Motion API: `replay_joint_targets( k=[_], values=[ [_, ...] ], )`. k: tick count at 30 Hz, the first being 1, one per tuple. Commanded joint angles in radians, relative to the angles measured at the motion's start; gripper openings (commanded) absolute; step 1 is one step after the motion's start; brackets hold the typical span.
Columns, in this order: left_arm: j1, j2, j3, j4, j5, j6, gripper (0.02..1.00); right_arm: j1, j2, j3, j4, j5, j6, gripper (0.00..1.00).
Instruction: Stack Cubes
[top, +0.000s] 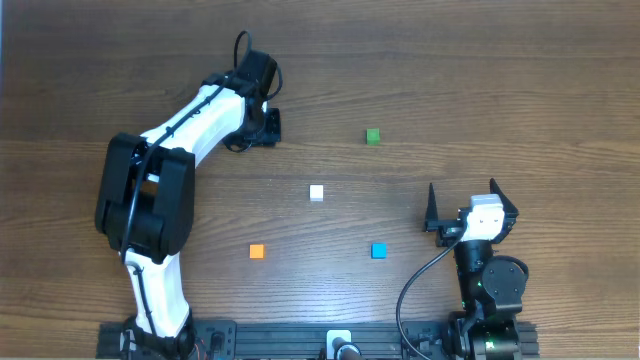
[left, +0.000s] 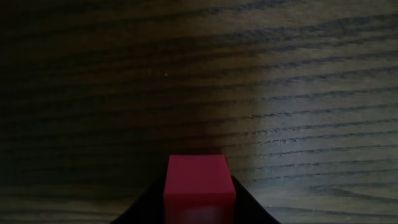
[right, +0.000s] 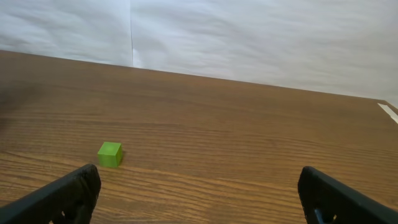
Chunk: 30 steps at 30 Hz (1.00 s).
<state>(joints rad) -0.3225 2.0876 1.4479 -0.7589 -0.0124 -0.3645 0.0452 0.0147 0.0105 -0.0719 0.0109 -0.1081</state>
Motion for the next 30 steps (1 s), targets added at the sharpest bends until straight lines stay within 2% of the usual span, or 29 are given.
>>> replay_joint_targets(
  k=[1,3,5,7,8,15,23,30],
  values=[
    [-0.001,0.023,0.015,0.005,-0.008,-0.011,0.237,0.001,-0.009,-0.005,0.000,0.013,-0.002,0.993],
    [-0.004,0.021,0.028,0.002,-0.008,-0.011,0.154,0.001,-0.009,-0.005,0.000,0.013,-0.002,0.993],
    [-0.012,0.010,0.048,-0.017,-0.008,-0.015,0.141,0.001,-0.009,-0.005,0.000,0.013,-0.002,0.991],
    [-0.029,-0.017,0.076,-0.050,-0.008,-0.030,0.093,0.001,-0.009,-0.005,0.000,0.013,-0.002,0.993],
    [-0.037,-0.032,0.087,-0.068,-0.008,-0.037,0.038,0.001,-0.009,-0.005,0.000,0.013,-0.002,0.993],
    [-0.197,-0.211,0.103,-0.159,-0.008,-0.134,0.040,0.001,-0.009,-0.005,0.000,0.013,-0.002,0.991],
    [-0.382,-0.237,0.034,-0.174,-0.032,-0.308,0.040,0.001,-0.009,-0.005,0.000,0.013,-0.002,0.993],
    [-0.422,-0.237,-0.062,-0.169,-0.052,-0.378,0.038,0.001,-0.009,-0.005,0.000,0.013,-0.002,0.993]
  ],
)
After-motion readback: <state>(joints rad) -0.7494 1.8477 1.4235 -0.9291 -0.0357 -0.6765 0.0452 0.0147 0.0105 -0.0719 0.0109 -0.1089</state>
